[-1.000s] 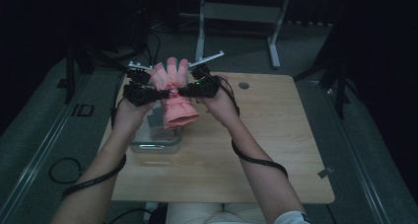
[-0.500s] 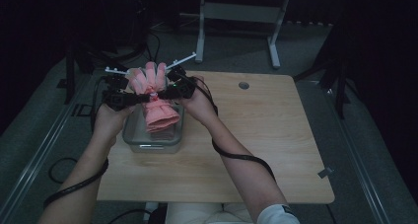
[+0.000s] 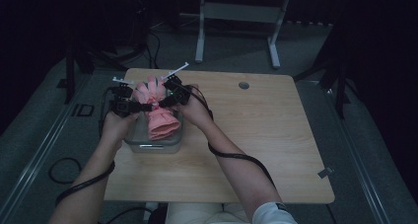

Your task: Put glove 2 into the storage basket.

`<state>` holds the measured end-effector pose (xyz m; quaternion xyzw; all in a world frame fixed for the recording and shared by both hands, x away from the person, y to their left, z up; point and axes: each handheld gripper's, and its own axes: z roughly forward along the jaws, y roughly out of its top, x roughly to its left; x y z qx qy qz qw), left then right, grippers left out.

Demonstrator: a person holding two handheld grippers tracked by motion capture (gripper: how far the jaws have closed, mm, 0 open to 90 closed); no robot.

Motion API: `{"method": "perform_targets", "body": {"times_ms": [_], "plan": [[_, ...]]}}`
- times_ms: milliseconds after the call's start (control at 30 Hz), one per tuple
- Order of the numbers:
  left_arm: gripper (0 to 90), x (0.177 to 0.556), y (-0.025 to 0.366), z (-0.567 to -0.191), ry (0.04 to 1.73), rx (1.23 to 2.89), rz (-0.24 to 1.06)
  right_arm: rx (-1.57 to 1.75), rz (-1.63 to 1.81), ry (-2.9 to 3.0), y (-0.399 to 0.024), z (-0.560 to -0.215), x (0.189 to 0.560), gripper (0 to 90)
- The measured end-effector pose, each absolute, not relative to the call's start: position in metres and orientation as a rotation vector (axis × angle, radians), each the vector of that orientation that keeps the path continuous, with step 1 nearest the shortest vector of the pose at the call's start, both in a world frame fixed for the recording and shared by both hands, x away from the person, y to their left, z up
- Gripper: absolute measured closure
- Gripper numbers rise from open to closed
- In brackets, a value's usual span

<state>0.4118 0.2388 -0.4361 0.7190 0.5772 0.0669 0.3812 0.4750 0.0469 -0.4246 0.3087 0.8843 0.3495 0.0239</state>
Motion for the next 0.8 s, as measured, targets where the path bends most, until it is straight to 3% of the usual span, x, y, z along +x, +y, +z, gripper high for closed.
{"method": "perform_targets", "body": {"times_ms": [567,800], "plan": [[74.0,0.422,0.236,-0.476,1.571,1.870,0.092,1.012,0.991,2.799,0.053,-0.470,0.482,66.7],[66.2,0.429,0.237,-0.481,1.606,1.913,0.099,1.042,0.984,2.798,0.056,-0.478,0.487,63.0]]}}
